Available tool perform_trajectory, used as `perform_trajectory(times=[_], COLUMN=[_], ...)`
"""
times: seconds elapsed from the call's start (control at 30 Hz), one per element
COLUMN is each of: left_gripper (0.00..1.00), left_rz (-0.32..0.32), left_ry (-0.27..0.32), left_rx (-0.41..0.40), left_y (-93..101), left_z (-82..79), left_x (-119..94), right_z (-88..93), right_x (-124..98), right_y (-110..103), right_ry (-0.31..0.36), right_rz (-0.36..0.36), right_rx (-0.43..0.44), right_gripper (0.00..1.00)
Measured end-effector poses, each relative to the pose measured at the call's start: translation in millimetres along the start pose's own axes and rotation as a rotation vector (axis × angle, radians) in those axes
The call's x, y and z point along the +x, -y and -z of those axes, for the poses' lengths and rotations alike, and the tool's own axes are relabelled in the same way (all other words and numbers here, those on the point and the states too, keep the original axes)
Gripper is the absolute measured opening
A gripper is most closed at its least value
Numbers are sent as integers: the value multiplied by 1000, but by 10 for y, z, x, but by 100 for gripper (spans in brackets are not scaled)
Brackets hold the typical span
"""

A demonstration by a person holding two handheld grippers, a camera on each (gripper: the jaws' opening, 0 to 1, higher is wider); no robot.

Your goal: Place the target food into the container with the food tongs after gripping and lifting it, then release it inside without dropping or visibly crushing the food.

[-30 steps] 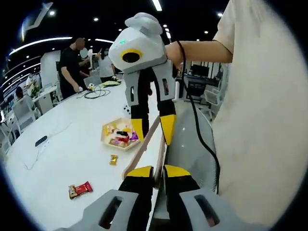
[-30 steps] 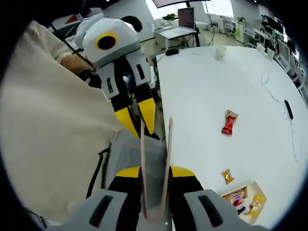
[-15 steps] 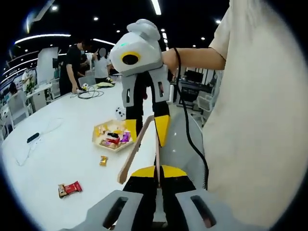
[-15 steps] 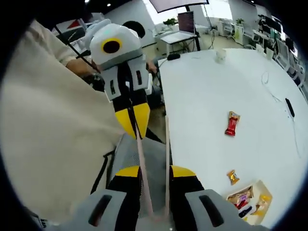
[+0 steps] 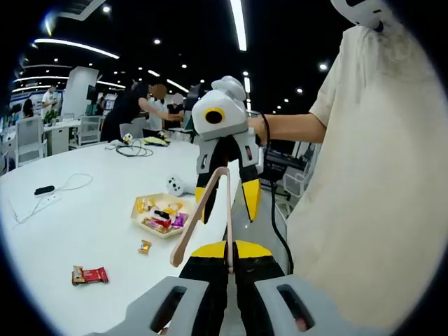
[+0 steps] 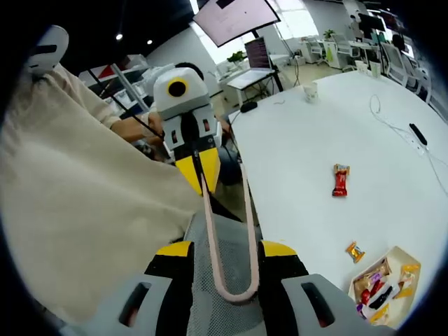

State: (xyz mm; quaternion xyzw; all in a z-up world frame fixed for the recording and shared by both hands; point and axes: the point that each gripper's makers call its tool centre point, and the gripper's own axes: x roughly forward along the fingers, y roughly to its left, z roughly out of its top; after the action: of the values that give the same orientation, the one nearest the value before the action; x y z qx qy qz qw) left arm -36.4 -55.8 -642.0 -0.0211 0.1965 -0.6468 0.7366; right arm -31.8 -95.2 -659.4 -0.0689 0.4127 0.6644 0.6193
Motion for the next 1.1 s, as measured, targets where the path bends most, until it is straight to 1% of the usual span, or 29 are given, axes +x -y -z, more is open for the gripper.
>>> perform_trajectory(times=[0.03, 0.07, 0.13, 0.17, 0.23, 0.27, 0.33, 0.37, 0.4, 0.43, 0.5, 0.57, 0.63, 0.7, 0.73, 0.8, 0.83, 0.9, 0.97, 1.1], left_gripper=[0, 0, 0, 0, 0, 0, 0, 0, 0, 0, 0, 0, 0, 0, 0, 0, 0, 0, 0, 0], left_rz=[0, 3, 5, 5, 6, 9, 15, 19, 26, 40, 50, 54, 64, 66, 66, 65, 66, 61, 57, 57], left_ry=[12, 40, 85, 100, 153, 169, 183, 188, 195, 210, 220, 232, 246, 240, 246, 267, 289, 314, 319, 312], left_rx=[-8, -23, -43, -48, -68, -73, -76, -77, -79, -82, -88, -96, -102, -101, -107, -119, -130, -144, -146, -144], left_y=[1, 6, 10, 11, 16, 22, 37, 47, 62, 90, 107, 114, 138, 151, 148, 139, 135, 121, 115, 124], left_z=[-14, -49, -111, -134, -216, -243, -270, -281, -298, -328, -343, -359, -376, -360, -353, -368, -389, -410, -413, -413], left_x=[-1, -1, 3, 7, 18, 21, 31, 36, 43, 55, 72, 86, 111, 150, 151, 140, 129, 105, 93, 98], right_z=[-46, -117, -223, -239, -338, -353, -406, -462, -485, -563, -598, -604, -600, -598, -603, -622, -641, -657, -664, -672], right_x=[-9, -29, -62, -62, -48, -45, -47, -58, -64, -87, -94, -84, -40, -32, -29, -27, -30, -39, -41, -32], right_y=[10, 11, -13, -24, -86, -83, -83, -91, -93, -100, -118, -127, -151, -166, -163, -169, -170, -158, -147, -180], right_ry=[33, 84, 173, 184, 251, 262, 295, 329, 343, 391, 414, 416, 404, 404, 408, 426, 446, 468, 481, 498], right_rz=[7, 8, -14, -19, -47, -41, -33, -37, -38, -43, -59, -64, -75, -85, -87, -98, -108, -111, -107, -129], right_rx=[3, 11, 41, 46, 47, 43, 34, 36, 36, 43, 47, 42, 31, 29, 24, 33, 47, 61, 71, 87], right_gripper=[36, 36, 36, 37, 38, 38, 38, 39, 39, 39, 39, 38, 38, 38, 37, 37, 37, 37, 36, 32])
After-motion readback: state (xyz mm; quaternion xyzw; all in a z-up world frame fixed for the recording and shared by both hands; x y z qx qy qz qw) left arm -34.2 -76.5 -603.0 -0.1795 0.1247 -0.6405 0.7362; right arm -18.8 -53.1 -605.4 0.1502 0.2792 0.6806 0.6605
